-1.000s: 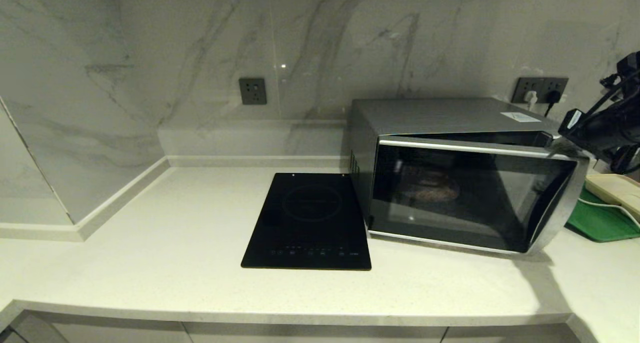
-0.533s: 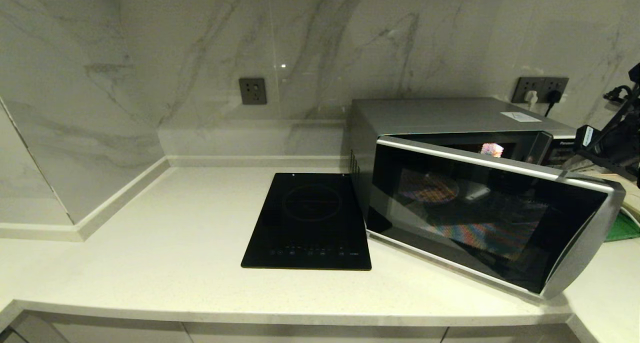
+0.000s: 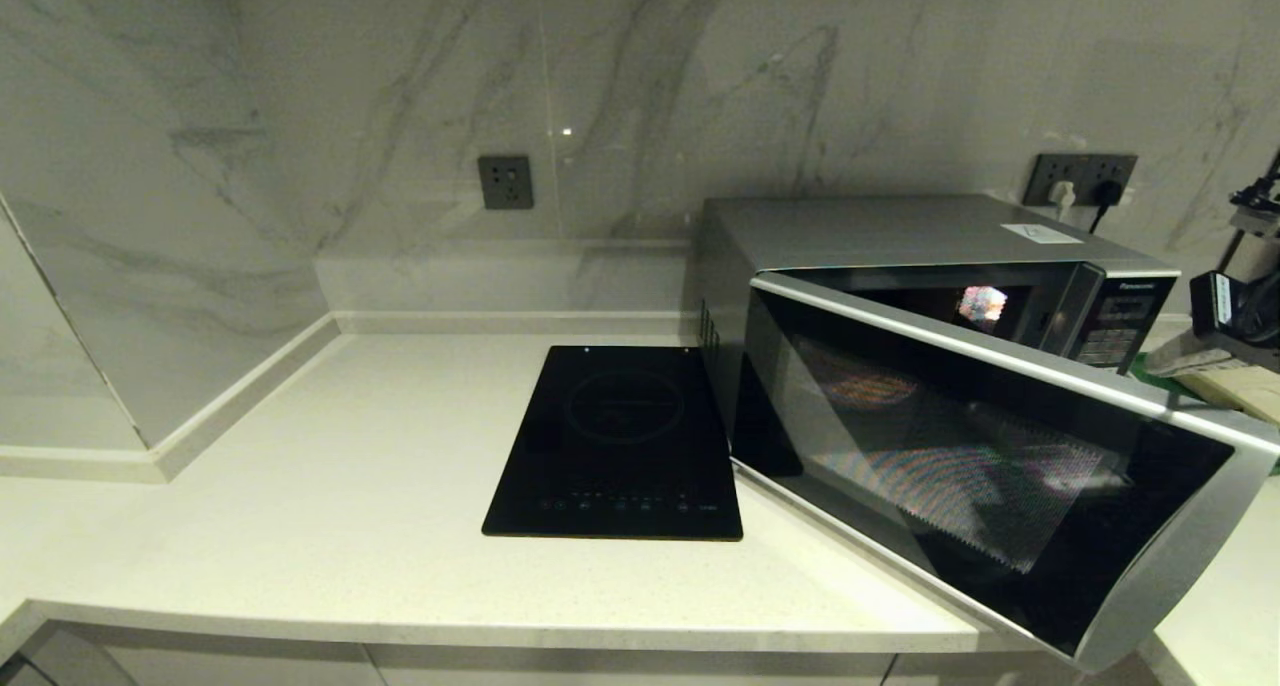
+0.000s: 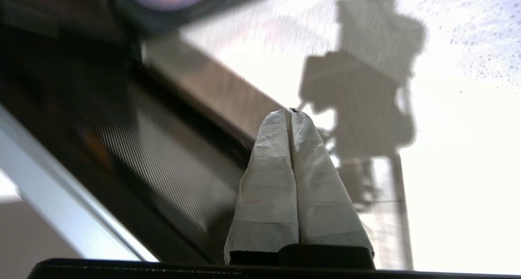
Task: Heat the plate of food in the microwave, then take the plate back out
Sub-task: Open the microwave oven
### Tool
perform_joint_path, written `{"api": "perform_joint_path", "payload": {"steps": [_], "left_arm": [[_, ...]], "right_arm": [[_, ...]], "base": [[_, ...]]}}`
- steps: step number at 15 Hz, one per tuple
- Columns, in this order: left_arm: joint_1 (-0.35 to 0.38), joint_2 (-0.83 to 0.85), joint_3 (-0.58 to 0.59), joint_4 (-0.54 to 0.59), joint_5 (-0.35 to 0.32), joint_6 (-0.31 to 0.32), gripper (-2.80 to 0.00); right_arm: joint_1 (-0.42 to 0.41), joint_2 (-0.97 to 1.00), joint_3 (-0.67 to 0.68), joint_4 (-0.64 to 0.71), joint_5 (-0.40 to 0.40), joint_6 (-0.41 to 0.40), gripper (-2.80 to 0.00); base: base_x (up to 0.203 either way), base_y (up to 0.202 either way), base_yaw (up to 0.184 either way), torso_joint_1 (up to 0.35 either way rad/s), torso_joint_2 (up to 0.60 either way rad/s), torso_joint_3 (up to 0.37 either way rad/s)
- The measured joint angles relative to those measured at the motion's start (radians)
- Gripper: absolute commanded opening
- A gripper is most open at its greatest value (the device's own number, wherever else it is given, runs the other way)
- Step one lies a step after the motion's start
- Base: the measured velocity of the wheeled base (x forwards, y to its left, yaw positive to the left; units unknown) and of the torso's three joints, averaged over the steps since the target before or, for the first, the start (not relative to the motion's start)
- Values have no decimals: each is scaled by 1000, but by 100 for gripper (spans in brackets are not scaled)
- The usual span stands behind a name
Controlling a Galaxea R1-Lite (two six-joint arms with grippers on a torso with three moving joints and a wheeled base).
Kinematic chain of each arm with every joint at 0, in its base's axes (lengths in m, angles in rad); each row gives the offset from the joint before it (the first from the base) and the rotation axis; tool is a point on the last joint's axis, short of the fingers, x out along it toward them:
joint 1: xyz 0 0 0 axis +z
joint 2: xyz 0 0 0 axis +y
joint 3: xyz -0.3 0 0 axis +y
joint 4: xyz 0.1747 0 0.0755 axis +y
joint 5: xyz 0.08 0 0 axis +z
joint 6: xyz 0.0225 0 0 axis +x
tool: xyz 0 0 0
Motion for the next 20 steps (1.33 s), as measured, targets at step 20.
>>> {"api": "perform_joint_path", "payload": {"steps": [20], "left_arm": [[1,0,0,0,0,0,-280]], "right_arm": [[271,-319,343,96,182,-430,-280]], "base": [[0,0,0,0,0,0]]}}
